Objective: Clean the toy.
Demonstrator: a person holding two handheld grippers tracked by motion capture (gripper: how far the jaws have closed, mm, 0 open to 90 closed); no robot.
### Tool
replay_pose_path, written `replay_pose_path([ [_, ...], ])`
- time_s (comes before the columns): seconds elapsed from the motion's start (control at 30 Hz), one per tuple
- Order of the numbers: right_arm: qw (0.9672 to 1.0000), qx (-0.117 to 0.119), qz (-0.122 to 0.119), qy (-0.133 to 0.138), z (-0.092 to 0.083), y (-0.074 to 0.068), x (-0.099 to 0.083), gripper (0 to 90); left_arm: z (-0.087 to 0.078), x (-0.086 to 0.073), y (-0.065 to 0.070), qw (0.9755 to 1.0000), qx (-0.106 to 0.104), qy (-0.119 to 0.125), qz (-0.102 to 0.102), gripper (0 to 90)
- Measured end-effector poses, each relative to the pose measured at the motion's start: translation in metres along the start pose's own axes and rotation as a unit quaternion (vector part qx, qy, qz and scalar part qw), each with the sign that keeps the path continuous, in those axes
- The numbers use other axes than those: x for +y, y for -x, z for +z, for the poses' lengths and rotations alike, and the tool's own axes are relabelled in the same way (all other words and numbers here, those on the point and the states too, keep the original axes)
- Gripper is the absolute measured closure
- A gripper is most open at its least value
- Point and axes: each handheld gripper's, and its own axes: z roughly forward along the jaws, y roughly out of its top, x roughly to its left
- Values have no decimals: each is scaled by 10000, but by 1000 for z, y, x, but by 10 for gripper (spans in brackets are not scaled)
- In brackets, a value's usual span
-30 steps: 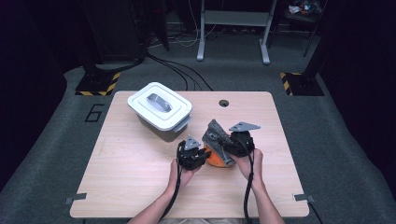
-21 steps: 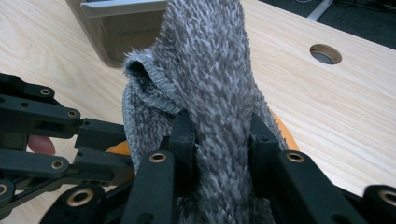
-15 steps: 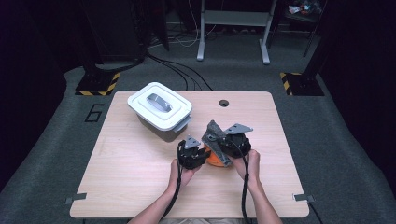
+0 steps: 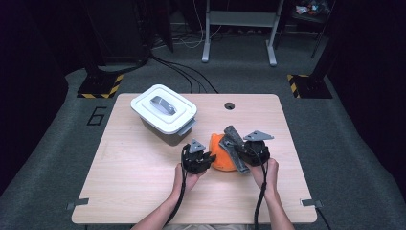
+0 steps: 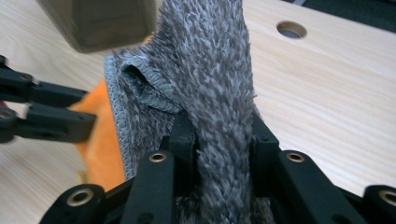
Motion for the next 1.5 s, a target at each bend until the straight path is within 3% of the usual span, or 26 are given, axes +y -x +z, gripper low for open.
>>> replay_pose_path([
  [0.33,9985,-130,513,-103,3,30,-27,686,0,0,0,10000,-26,10,51,741],
  [0.57,9970,-139,725,-216,12,40,-37,687,0,-1,-2,9999,-47,38,93,726],
  [0.8,9972,-171,682,-237,14,41,-34,687,-3,-5,-4,9994,-13,-49,350,516],
  [0.9,9973,-173,666,-260,16,43,-33,687,-2,-6,-4,9992,-48,-55,403,483],
  [0.97,9972,-178,670,-277,16,44,-33,687,-2,-6,-4,9987,-108,-75,483,497],
  [1.07,9970,-188,692,-281,18,44,-32,688,-1,-6,0,9980,-132,-45,615,598],
  [1.3,9974,-202,661,-200,12,44,-27,695,-1,-5,1,9983,-65,-41,586,717],
  [1.5,9973,236,640,274,-10,33,-9,698,-1,-4,3,9986,-46,-43,528,725],
])
